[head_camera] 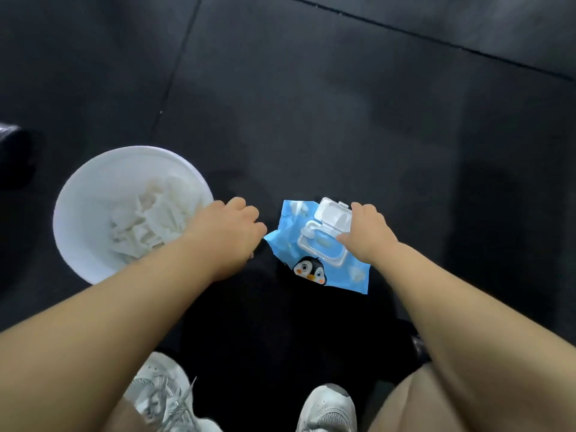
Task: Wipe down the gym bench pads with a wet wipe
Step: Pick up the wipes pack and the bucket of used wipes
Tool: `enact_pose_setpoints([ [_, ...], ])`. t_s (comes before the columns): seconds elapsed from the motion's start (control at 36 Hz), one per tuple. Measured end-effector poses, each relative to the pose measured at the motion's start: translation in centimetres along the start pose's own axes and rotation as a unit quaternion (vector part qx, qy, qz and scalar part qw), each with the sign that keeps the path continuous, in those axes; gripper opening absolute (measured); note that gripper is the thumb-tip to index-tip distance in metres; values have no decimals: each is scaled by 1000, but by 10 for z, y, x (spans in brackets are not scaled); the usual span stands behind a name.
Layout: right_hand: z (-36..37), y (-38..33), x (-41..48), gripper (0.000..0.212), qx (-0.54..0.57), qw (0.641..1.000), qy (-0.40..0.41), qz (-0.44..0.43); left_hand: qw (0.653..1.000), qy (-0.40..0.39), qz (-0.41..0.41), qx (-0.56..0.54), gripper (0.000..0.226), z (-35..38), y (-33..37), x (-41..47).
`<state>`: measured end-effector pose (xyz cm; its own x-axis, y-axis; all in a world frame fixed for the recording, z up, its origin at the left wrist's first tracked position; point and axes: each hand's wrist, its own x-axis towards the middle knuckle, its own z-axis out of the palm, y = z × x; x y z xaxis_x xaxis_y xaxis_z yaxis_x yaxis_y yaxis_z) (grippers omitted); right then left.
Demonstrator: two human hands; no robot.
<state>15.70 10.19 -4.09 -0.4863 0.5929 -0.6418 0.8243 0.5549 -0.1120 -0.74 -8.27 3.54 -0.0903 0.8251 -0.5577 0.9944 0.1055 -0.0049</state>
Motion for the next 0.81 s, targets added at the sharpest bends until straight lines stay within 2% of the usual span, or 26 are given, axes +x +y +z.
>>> enact_pose_setpoints([
  [0.06, 10, 7, 4, 63, 38, 998, -42, 5, 1000, -9, -13, 10, 25, 6, -2, 5],
  [0.11, 14, 10, 6, 61, 82, 995, -63, 3, 1000, -8, -26, 14, 24, 9, -5, 7],
  [0.19, 12, 13, 7, 28, 166, 986, 23, 7, 999, -9, -29, 26, 21, 12, -6, 8],
  [0.25, 5, 12, 3, 34, 242, 968, 65, 17, 999, -14, -23, 36, 22, 14, -5, 7],
  [0.31, 0, 10, -6, 32, 261, 962, 80, -30, 999, -17, -18, 40, 25, 14, -3, 7],
  [0.33, -1, 9, -12, 28, 244, 964, 76, -70, 999, -19, -18, 39, 26, 14, -2, 7],
  [0.36, 1, 7, -17, 33, 210, 969, 64, -111, 999, -17, -19, 35, 28, 14, -1, 8],
  [0.39, 6, 6, -21, 37, 153, 977, 40, -146, 999, -15, -21, 30, 28, 14, -1, 9],
  [0.47, 28, 2, -27, 29, -48, 977, -23, -204, 999, -10, -28, 16, 29, 15, 0, 12],
  [0.53, 45, 0, -30, 49, -109, 972, -67, -199, 999, -11, -34, 11, 28, 16, 1, 14],
  [0.58, 56, -2, -33, 59, -145, 969, -87, -181, 999, -7, -40, 8, 28, 16, 1, 16],
  [0.69, 63, -6, -31, 57, -179, 967, -104, -148, 999, -9, -40, 10, 29, 19, 1, 17],
  [0.81, 59, -13, -30, 55, -204, 966, -83, -136, 999, -9, -36, 12, 27, 21, 0, 12],
])
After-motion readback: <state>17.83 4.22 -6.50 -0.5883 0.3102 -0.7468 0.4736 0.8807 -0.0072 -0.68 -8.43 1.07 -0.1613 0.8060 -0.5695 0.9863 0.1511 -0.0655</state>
